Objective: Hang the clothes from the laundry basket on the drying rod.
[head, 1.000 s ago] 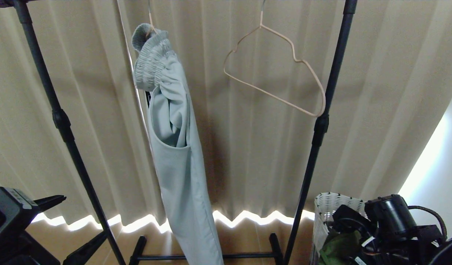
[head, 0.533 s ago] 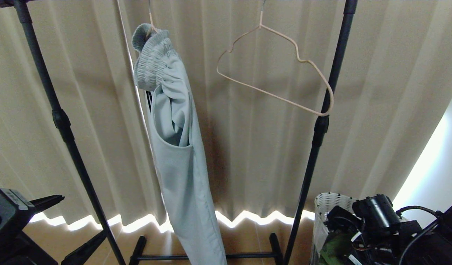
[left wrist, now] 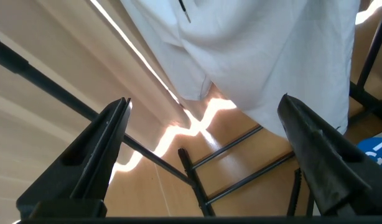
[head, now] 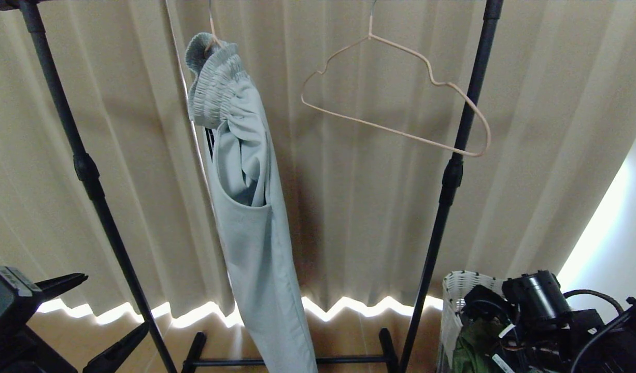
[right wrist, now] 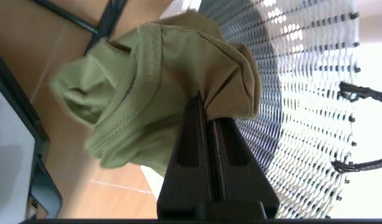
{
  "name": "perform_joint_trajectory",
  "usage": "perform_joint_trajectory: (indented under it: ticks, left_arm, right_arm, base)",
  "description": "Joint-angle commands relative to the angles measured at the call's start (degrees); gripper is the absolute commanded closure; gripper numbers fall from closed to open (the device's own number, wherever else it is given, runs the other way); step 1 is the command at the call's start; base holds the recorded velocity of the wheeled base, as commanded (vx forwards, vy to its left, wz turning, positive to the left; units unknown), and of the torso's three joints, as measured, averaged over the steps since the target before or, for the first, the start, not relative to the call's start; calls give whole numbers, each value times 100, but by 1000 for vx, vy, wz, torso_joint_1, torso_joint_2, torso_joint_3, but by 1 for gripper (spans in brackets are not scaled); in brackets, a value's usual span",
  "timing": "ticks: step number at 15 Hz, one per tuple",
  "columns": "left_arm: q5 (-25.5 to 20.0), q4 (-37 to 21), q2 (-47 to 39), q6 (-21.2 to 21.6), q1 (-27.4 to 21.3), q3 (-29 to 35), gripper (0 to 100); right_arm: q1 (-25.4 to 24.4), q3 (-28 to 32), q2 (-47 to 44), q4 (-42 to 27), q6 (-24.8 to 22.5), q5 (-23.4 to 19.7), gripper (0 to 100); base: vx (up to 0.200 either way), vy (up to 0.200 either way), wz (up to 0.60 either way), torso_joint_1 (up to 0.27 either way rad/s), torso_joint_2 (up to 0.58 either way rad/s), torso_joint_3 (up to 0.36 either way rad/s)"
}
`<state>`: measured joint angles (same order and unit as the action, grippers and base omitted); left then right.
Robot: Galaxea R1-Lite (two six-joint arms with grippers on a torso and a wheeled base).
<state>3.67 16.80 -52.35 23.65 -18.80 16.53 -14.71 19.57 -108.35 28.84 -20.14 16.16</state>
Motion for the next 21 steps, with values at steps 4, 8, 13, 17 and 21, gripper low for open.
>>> perform_joint_trajectory:
  ticks: [4,8,13,17,21]
  left_arm:
    - [2,8,14,8,-1,-9,0]
    - [2,-1,14,26,-10,-45,0]
    - [-103,-1,207,-10,-748,-36,0]
    - [-103,-1,-48,-10,-1390,96,0]
    - [-103,122,-601,-10,-1838,175,0]
  right_arm:
    - [-260,12,1193,-28,177,-52,100]
    - [-330,179,2283,-37,291,-553,100]
    - [-471,663,3241,-45,520,-1098,100]
    - [-893,1049,3716,-63,572,-1107,100]
    - [-1271,1322,3733,-54,572,-1107,100]
  base:
    - [0,0,0,0,0,0]
    - [0,0,0,0,0,0]
    - [0,0,0,0,0,0]
    - [0,0,0,0,0,0]
    - [0,0,0,0,0,0]
